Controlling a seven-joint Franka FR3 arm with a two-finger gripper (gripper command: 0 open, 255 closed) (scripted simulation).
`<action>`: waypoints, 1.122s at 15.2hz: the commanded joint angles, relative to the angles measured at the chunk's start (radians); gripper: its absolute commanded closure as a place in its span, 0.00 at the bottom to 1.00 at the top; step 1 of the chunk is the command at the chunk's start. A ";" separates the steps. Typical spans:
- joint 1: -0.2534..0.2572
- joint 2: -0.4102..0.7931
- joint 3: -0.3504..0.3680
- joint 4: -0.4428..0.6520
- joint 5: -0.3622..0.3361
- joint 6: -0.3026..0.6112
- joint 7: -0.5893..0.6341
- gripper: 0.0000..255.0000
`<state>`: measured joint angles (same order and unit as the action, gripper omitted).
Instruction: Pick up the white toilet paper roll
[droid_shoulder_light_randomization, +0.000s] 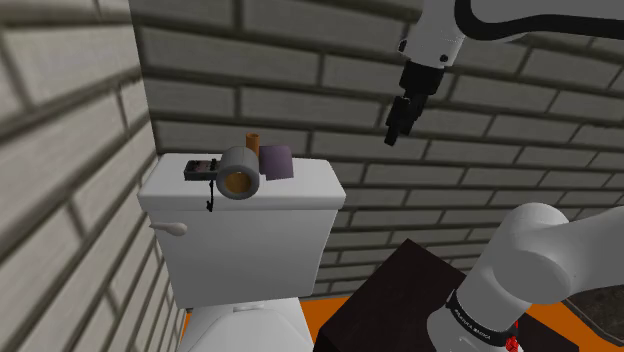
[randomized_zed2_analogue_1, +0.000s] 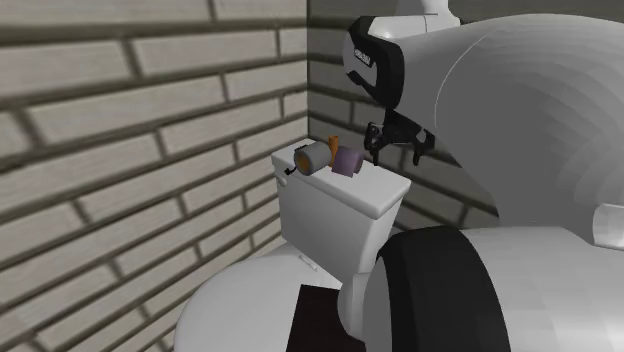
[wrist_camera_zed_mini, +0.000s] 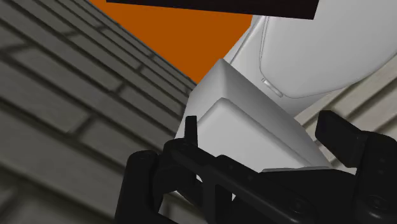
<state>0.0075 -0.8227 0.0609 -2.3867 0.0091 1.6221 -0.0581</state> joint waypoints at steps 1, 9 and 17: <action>0.000 0.000 0.000 0.000 0.000 0.000 0.000 0.00; -0.011 -0.023 0.316 -0.133 0.009 0.316 0.345 0.00; -0.199 0.113 0.727 -0.092 -0.118 0.573 0.761 0.00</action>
<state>-0.1540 -0.7341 0.7214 -2.4927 -0.0843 2.1637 0.6341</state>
